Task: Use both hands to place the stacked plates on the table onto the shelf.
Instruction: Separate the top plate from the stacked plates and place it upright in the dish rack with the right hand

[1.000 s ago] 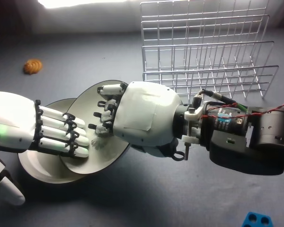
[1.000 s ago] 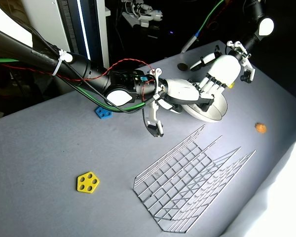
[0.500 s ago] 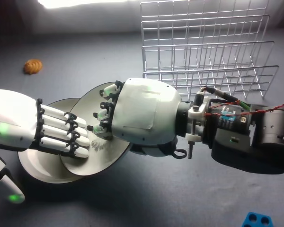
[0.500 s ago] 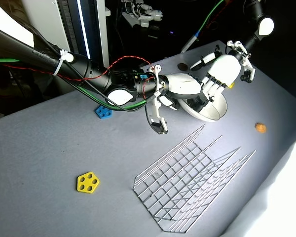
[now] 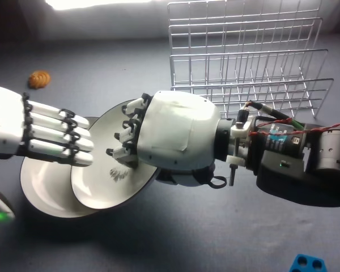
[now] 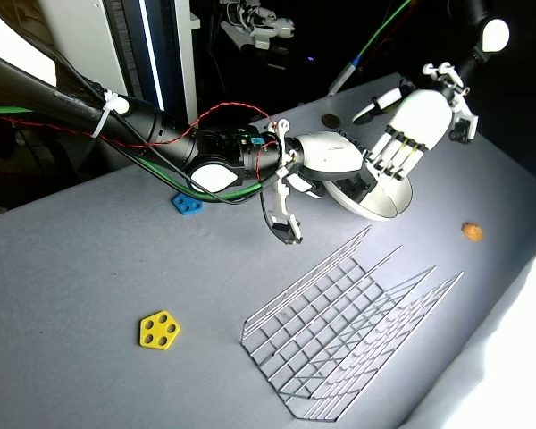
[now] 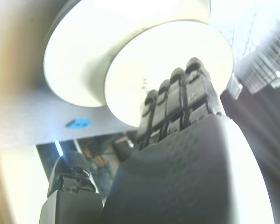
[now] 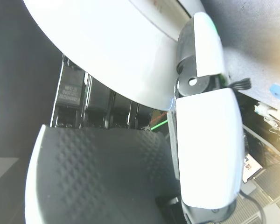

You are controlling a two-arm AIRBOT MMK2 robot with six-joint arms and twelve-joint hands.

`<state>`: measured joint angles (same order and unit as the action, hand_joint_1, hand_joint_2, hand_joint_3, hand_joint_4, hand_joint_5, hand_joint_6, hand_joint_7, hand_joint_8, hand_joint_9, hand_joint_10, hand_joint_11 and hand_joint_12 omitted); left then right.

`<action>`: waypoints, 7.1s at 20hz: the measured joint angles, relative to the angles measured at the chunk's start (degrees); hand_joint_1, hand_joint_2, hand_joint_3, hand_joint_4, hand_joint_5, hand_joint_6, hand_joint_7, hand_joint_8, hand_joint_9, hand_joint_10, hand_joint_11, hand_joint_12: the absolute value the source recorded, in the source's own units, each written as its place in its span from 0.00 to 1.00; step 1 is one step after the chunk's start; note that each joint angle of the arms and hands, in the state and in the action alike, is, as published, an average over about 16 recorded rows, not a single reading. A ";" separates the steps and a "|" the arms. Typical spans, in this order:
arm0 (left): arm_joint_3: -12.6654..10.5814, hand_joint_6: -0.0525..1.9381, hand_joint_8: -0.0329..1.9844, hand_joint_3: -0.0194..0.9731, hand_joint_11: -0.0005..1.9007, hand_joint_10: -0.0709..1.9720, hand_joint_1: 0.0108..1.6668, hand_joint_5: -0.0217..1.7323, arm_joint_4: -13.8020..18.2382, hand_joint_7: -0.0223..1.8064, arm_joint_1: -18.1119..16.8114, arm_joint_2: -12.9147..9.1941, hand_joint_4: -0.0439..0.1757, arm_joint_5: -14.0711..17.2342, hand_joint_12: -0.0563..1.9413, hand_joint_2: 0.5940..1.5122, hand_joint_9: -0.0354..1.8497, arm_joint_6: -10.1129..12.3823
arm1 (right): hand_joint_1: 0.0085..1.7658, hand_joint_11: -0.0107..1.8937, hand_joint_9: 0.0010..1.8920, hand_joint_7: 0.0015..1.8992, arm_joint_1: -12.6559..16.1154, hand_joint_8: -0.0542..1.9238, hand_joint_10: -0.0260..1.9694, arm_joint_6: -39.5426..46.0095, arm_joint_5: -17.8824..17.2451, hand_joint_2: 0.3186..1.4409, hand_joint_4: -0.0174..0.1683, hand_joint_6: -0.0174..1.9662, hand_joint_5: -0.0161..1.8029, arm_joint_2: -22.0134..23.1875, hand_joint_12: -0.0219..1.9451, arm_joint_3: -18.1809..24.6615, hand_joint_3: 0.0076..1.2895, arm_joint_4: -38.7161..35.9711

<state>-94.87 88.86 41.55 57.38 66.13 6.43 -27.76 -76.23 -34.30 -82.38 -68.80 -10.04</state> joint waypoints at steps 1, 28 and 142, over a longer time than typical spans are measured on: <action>0.07 0.03 0.01 0.04 0.01 0.04 0.00 0.02 0.16 0.02 -0.59 -0.57 0.19 0.08 0.02 0.56 0.03 0.47 | 0.65 0.36 0.53 0.46 0.11 0.48 0.24 0.05 0.17 0.63 0.23 0.45 0.44 0.32 0.70 0.31 0.00 0.41; 1.45 0.03 0.01 0.04 0.01 0.04 0.00 0.02 6.02 0.02 -14.64 -11.73 0.19 1.34 0.02 0.55 0.03 14.92 | 0.65 0.36 0.54 0.49 15.02 0.54 0.32 0.11 11.80 0.63 0.11 0.55 0.51 19.85 0.71 20.94 0.00 17.50; -1.00 0.03 0.01 0.04 0.01 0.04 0.00 0.02 8.28 0.02 -2.65 -2.31 0.22 -9.19 0.02 0.56 0.03 9.80 | 0.67 0.37 0.50 0.49 14.55 0.49 0.32 73.96 23.53 0.70 0.10 0.57 0.46 18.85 0.73 -13.74 0.00 3.42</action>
<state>-95.87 97.14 38.90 55.07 56.93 16.23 -13.21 -2.27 -10.77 -63.53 -82.54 -6.62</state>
